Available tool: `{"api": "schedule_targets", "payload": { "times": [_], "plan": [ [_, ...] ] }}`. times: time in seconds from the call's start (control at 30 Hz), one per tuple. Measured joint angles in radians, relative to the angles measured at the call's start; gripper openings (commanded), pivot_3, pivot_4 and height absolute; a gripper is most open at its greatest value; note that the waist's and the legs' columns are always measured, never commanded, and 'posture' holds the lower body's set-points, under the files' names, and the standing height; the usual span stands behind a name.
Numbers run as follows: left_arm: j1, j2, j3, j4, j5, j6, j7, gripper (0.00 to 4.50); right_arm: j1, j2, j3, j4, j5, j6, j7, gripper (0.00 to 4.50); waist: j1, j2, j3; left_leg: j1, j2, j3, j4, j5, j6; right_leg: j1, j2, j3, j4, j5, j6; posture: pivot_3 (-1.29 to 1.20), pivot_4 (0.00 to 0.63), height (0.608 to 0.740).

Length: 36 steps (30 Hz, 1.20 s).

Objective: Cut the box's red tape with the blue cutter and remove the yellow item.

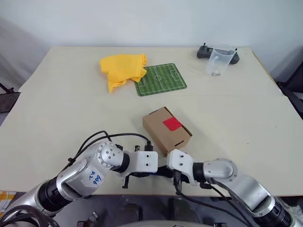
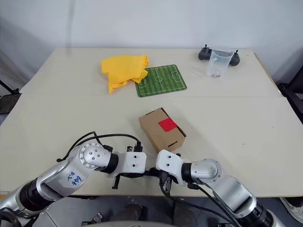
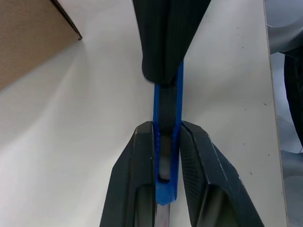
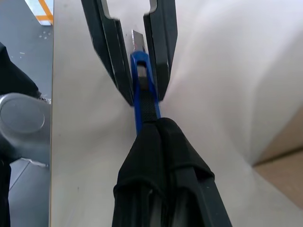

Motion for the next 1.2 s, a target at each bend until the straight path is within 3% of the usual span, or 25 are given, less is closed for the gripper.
{"api": "schedule_targets", "payload": {
  "times": [0.33, 0.37, 0.47, 0.6, 0.7, 0.8, 0.93, 1.03, 1.2],
  "plan": [
    [0.003, -0.009, 0.003, 0.028, -0.003, -0.053, 0.002, 0.42, 0.032, 0.033, -0.045, -0.002, 0.031, 0.004, -0.009, 0.03, 0.004, 0.0, 0.0, 0.0, 0.0, -0.001, 0.0, 0.002, -0.003, 0.001, -0.001, 0.0, 0.0, 0.0, 0.0, 0.0, 0.15, 0.74],
    [0.008, -0.01, 0.007, 0.033, -0.005, -0.067, 0.004, 0.42, 0.045, 0.033, -0.069, -0.009, 0.05, 0.013, -0.009, 0.19, 0.006, 0.0, 0.0, -0.001, -0.001, -0.002, 0.0, 0.002, -0.003, 0.001, -0.001, 0.0, -0.001, 0.0, 0.0, 0.0, 0.15, 0.74],
    [0.056, -0.01, 0.057, 0.06, -0.034, -0.141, 0.008, 0.42, 0.123, -0.001, -0.22, -0.086, 0.175, 0.082, 0.008, 0.92, 0.007, 0.001, 0.0, -0.001, -0.001, -0.002, 0.0, 0.001, -0.002, 0.001, -0.002, 0.0, -0.002, 0.0, 0.0, 0.0, 0.15, 0.74],
    [0.17, -0.009, 0.19, 0.154, -0.097, -0.383, 0.015, 0.42, 0.224, -0.093, -0.512, -0.201, 0.416, 0.204, 0.04, 2.39, 0.005, 0.002, 0.002, -0.002, 0.001, -0.002, -0.001, -0.001, 0.001, 0.001, -0.002, 0.0, -0.003, 0.0, 0.0, 0.0, 0.15, 0.74],
    [0.222, 0.007, 0.241, 0.223, -0.116, -0.604, 0.002, 0.42, 0.263, -0.168, -0.729, -0.216, 0.682, 0.335, 0.003, 3.38, 0.005, 0.003, 0.003, -0.002, 0.001, -0.002, -0.001, -0.002, 0.003, 0.0, -0.002, 0.0, -0.004, 0.0, 0.0, 0.0, 0.15, 0.74],
    [0.227, 0.0, 0.304, 0.291, -0.121, -0.842, -0.006, 0.42, 0.284, -0.309, -0.854, -0.174, 1.181, 0.342, -0.238, 4.48, 0.006, 0.005, 0.005, -0.003, 0.001, -0.001, -0.001, -0.003, 0.004, 0.001, -0.003, 0.0, -0.005, 0.0, 0.0, 0.0, 0.15, 0.74],
    [0.169, -0.054, 0.324, 0.321, -0.13, -0.989, -0.009, 0.42, 0.278, -0.512, -0.816, -0.144, 1.61, 0.208, -0.533, 4.48, 0.006, 0.005, 0.005, -0.004, 0.001, -0.001, -0.001, -0.004, 0.006, 0.001, -0.003, -0.001, -0.01, 0.001, 0.001, 0.0, 0.15, 0.74],
    [0.087, -0.097, 0.323, 0.354, -0.125, -1.058, -0.01, 0.42, 0.191, -0.63, -0.672, -0.128, 1.695, 0.138, -0.609, 4.48, 0.006, 0.004, 0.006, -0.007, 0.002, -0.001, 0.0, -0.002, 0.003, 0.0, -0.003, -0.002, -0.014, 0.002, 0.003, 0.0, 0.15, 0.74],
    [0.045, -0.151, 0.3, 0.352, -0.11, -1.051, -0.007, 0.42, 0.092, -0.602, -0.489, -0.067, 1.709, 0.085, -0.726, 4.48, 0.006, 0.004, 0.006, -0.016, 0.001, -0.001, 0.002, -0.003, 0.005, -0.005, -0.002, -0.003, -0.016, 0.003, 0.005, 0.0, 0.15, 0.74]
  ]
}}
